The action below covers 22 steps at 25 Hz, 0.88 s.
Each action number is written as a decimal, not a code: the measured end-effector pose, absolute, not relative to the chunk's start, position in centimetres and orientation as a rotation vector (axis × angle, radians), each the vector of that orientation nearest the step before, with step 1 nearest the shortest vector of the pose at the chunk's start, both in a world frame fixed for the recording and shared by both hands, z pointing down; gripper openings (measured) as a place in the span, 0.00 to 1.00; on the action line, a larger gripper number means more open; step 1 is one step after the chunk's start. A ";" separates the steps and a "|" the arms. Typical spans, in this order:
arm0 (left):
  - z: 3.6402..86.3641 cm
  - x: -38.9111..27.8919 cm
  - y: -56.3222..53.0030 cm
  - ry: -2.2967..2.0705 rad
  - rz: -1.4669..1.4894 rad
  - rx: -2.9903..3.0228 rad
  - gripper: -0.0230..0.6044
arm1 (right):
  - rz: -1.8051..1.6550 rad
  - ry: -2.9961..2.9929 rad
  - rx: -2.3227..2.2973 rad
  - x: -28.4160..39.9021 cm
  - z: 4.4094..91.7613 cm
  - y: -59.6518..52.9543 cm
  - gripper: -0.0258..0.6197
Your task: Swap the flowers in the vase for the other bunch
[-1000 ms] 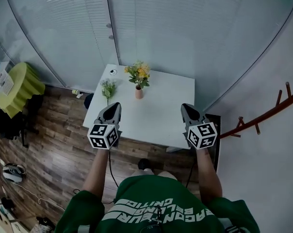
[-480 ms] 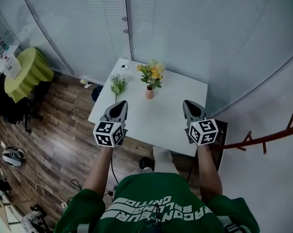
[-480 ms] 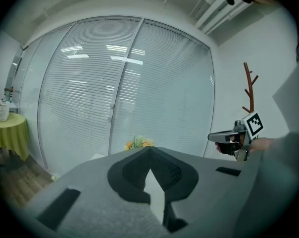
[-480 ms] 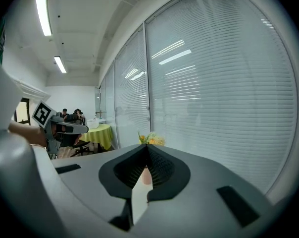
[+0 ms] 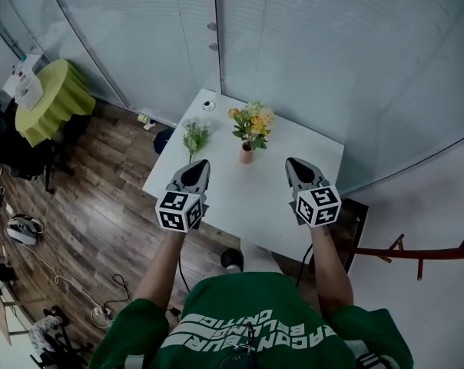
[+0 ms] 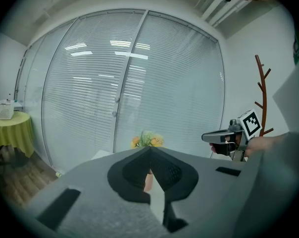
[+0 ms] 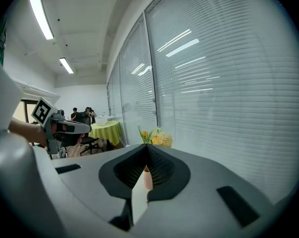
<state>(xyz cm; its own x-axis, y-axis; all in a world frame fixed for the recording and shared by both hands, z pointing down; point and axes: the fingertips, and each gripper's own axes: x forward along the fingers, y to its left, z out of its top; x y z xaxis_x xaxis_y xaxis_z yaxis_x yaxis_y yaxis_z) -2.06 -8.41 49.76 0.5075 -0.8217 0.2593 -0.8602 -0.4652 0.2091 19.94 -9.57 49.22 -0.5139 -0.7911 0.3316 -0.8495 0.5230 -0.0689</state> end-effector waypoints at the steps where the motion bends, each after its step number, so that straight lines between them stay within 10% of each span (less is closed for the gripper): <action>1: 50.0 -2.0 -8.8 -1.410 0.176 2.436 0.04 | 0.327 -2.505 1.368 19.8 49.6 -10.1 0.06; 14: 54.1 1.4 -12.8 -1.375 0.241 2.386 0.04 | 0.385 -2.544 1.167 18.7 55.6 -16.0 0.07; 22: 57.0 1.8 -16.1 -1.373 0.280 2.355 0.04 | 0.473 -2.527 1.049 16.6 61.1 -20.0 0.41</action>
